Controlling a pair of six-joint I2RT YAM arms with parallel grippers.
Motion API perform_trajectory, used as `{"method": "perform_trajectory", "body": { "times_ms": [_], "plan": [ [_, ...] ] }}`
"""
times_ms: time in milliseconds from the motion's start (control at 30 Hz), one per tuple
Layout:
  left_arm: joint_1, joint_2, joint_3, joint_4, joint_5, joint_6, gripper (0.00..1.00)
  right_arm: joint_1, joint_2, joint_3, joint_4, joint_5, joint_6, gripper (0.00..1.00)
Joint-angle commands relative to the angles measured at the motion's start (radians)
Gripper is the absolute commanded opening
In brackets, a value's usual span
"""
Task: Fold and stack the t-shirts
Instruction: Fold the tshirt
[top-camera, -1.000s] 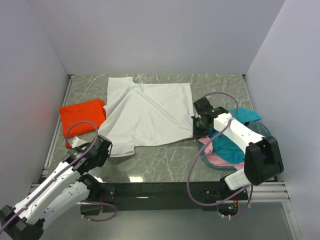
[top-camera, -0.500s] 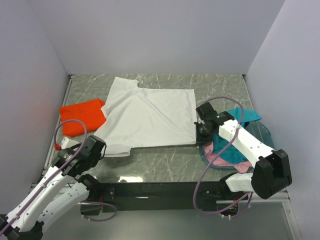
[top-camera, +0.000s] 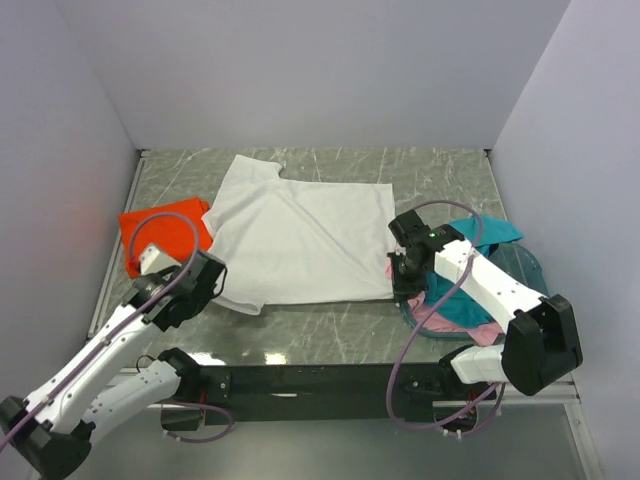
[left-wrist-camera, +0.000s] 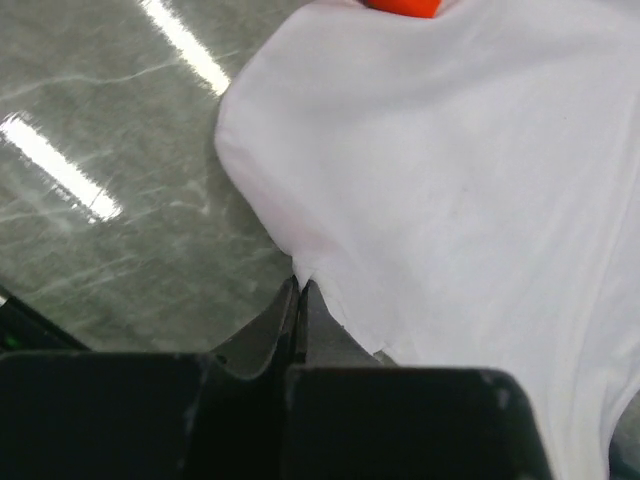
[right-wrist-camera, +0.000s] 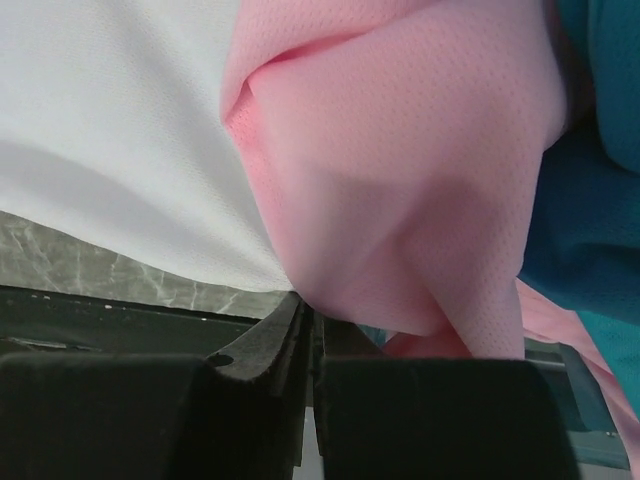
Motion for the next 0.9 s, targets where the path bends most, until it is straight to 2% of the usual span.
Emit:
{"method": "perform_trajectory", "body": {
  "times_ms": [0, 67, 267, 400, 600, 867],
  "plan": [
    [-0.002, 0.052, 0.061, 0.129, -0.064, 0.122, 0.00, 0.006, 0.031, 0.051, -0.034, 0.005, -0.013, 0.06],
    [0.005, 0.060, 0.069, 0.187, -0.067, 0.186, 0.00, 0.005, 0.051, 0.071, -0.038, 0.004, -0.029, 0.06],
    [0.163, 0.108, 0.055, 0.433, 0.098, 0.402, 0.00, 0.003, 0.120, 0.154, -0.073, 0.022, -0.067, 0.07],
    [0.257, 0.155, 0.061, 0.549, 0.178, 0.490, 0.00, -0.012, 0.157, 0.200, -0.092, 0.025, -0.089, 0.07],
    [0.337, 0.261, 0.078, 0.744, 0.326, 0.631, 0.00, -0.043, 0.224, 0.254, -0.095, 0.022, -0.122, 0.08],
    [0.390, 0.427, 0.192, 0.821, 0.375, 0.752, 0.00, -0.079, 0.320, 0.334, -0.098, 0.014, -0.158, 0.07]
  ]
}}
